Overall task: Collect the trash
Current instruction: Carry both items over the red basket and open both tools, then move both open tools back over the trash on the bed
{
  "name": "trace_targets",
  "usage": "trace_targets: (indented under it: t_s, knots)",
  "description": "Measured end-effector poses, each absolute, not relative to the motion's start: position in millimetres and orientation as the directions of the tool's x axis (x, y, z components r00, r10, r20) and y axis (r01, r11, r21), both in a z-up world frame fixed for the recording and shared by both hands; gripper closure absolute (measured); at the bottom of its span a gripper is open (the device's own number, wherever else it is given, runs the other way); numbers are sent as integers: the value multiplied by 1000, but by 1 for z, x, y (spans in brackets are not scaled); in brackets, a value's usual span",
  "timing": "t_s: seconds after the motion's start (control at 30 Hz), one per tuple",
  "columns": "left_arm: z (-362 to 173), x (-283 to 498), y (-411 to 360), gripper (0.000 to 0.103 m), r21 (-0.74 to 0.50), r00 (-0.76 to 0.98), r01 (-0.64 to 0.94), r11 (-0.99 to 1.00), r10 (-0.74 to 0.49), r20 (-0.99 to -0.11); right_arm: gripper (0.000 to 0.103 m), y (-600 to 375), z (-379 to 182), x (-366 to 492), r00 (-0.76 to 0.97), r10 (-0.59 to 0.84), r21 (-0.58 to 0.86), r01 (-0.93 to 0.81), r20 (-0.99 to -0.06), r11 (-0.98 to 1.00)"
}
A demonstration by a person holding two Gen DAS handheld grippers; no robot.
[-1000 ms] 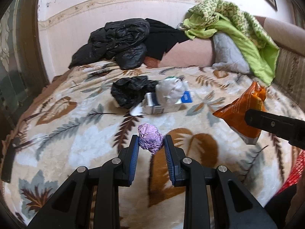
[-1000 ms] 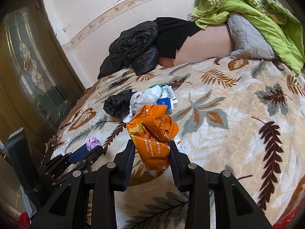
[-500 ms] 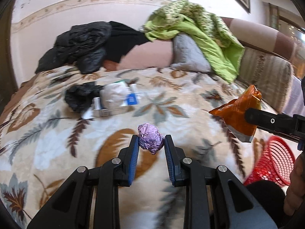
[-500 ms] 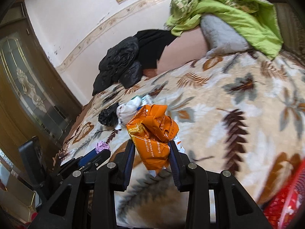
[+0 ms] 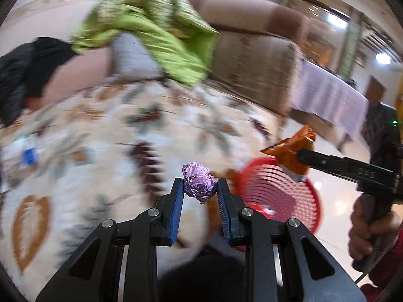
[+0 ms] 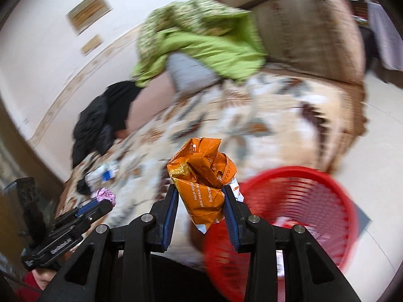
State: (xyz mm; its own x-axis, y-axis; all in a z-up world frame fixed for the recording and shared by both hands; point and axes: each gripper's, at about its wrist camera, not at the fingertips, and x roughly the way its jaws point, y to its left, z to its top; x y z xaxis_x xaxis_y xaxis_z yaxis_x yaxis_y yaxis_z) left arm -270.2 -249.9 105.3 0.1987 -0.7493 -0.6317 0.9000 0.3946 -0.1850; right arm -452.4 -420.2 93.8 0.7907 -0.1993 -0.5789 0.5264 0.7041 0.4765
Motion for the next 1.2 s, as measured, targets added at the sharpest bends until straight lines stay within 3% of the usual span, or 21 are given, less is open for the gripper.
trace_targets:
  t_s: [0.23, 0.3, 0.37, 0.47, 0.57, 0.7, 1.2]
  knots:
    - [97, -322, -326, 77, -250, -2, 941, 227, -737, -675, 63, -451, 83, -491, 750, -259, 483, 609, -608, 629]
    - [92, -334, -342, 71, -254, -43, 948, 191, -715, -698, 62, -456, 80, -495, 743, -261, 485, 619, -616, 618]
    - [89, -339, -349, 58, -248, -52, 951, 182, -698, -714, 50, -460, 77, -498, 737, -265, 490, 630, -623, 602]
    - [89, -337, -345, 54, -258, -49, 947, 193, -706, -706, 41, -462, 76, -503, 731, -276, 480, 638, -624, 602]
    - [92, -326, -331, 52, -257, -12, 937, 239, -711, -703, 41, -463, 77, -501, 739, -270, 487, 629, -617, 606]
    - [98, -309, -309, 42, -234, 61, 924, 304, -720, -691, 41, -458, 81, -486, 755, -241, 500, 603, -610, 622]
    - [105, -223, -176, 40, -159, 342, 794, 587, -647, -682, 41, -364, 95, -363, 779, 22, 455, 342, -627, 822]
